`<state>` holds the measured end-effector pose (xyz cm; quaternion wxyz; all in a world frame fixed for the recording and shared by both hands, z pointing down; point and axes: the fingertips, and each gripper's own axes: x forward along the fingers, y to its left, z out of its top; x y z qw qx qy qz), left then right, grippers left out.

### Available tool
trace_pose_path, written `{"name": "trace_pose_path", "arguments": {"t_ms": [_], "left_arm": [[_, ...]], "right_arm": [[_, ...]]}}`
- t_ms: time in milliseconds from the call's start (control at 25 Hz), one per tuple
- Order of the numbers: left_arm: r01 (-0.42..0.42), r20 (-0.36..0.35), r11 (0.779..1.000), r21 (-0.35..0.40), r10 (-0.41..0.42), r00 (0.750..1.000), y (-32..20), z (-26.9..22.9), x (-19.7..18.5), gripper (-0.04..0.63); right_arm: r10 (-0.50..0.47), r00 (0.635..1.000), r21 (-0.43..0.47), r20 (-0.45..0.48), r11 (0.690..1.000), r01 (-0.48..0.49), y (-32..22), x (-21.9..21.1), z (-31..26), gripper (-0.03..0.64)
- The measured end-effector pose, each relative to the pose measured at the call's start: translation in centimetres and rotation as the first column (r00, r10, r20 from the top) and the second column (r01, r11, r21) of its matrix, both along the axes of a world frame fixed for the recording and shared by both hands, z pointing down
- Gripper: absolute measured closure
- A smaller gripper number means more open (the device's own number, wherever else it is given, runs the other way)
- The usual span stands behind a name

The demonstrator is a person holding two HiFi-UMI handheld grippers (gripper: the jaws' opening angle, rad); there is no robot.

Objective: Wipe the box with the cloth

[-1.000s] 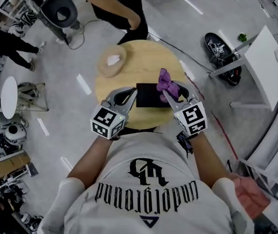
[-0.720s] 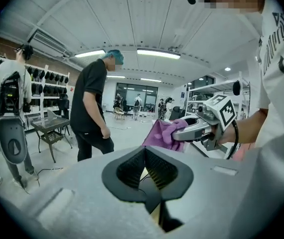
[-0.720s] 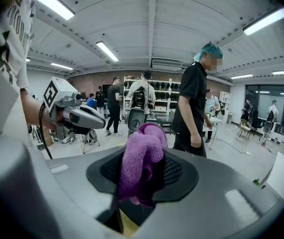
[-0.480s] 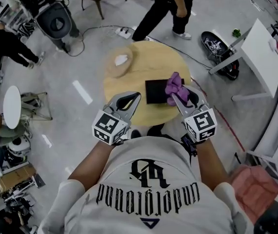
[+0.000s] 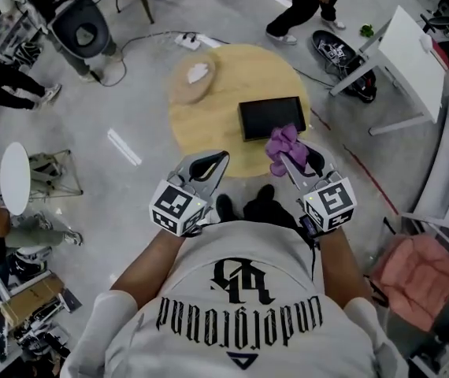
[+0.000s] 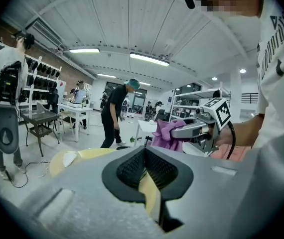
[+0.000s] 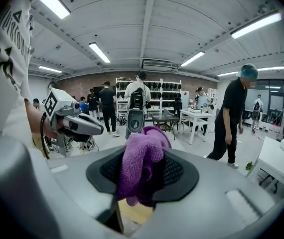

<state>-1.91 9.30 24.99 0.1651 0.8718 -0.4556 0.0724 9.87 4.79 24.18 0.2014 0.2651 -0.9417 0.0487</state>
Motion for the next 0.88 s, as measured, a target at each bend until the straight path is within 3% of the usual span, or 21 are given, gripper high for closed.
{"name": "trace_pose_path", "arguments": {"t_ms": [440,880], "left_arm": [[0.014,0.011,0.999,0.040,-0.015,1.000,2.5,-1.9,0.7,0.589],[0.067,0.012,0.996,0.055,-0.067,0.998,6.3,-2.0,8.8,0.589]], "right_arm": [[0.010,1.000,0.017,0.002,1.000,-0.010,3.5,3.1,-1.8,0.471],[-0.023,1.000,0.016,0.013,1.000,0.022,8.1,12.4,-1.0,0.471]]}}
